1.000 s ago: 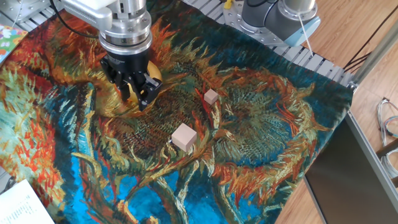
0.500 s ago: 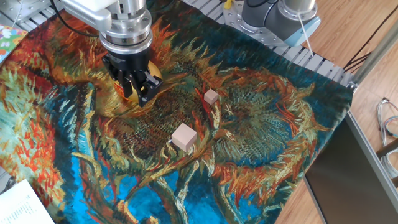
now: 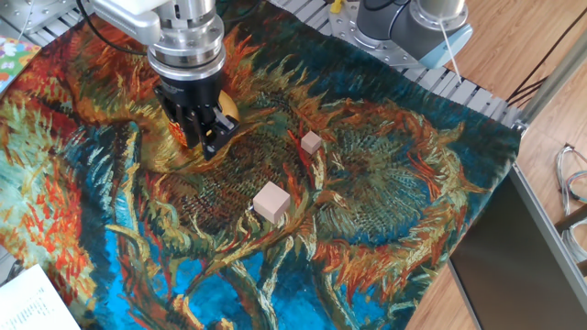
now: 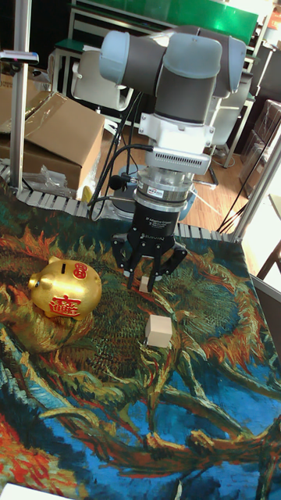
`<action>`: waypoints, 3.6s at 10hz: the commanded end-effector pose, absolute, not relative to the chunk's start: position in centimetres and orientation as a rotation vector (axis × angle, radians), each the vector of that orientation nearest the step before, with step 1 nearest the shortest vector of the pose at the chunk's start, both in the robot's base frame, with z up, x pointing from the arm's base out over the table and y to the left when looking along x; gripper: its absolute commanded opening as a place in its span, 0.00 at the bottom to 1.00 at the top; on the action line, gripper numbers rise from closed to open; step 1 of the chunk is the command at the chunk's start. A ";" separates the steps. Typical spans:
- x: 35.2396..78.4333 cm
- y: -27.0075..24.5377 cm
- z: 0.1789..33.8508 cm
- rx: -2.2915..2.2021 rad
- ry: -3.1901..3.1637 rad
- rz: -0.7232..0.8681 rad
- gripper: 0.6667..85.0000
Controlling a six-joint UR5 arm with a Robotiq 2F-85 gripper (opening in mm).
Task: Drop coins into a piggy bank
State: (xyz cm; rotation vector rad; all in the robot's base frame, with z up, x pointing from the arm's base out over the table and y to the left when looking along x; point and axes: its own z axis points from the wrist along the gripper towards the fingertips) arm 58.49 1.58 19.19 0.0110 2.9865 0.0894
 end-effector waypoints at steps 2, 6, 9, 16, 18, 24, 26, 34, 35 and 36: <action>57.4 2.3 19.2 0.128 3.025 0.143 0.28; 55.6 2.2 19.0 -0.009 3.096 0.122 0.41; 54.1 4.6 16.9 -0.020 3.170 0.114 0.46; 56.6 3.2 16.3 -0.113 3.103 0.011 0.57; 58.1 4.9 14.4 -0.067 3.095 0.040 0.57; 58.3 2.4 14.8 -0.098 3.072 0.005 0.57; 59.2 3.2 14.0 -0.070 3.062 0.008 0.57; 58.1 3.0 14.6 -0.081 3.088 0.040 0.55; 58.2 3.2 14.6 -0.062 3.085 0.052 0.55; 58.3 3.3 14.6 -0.052 3.084 0.059 0.55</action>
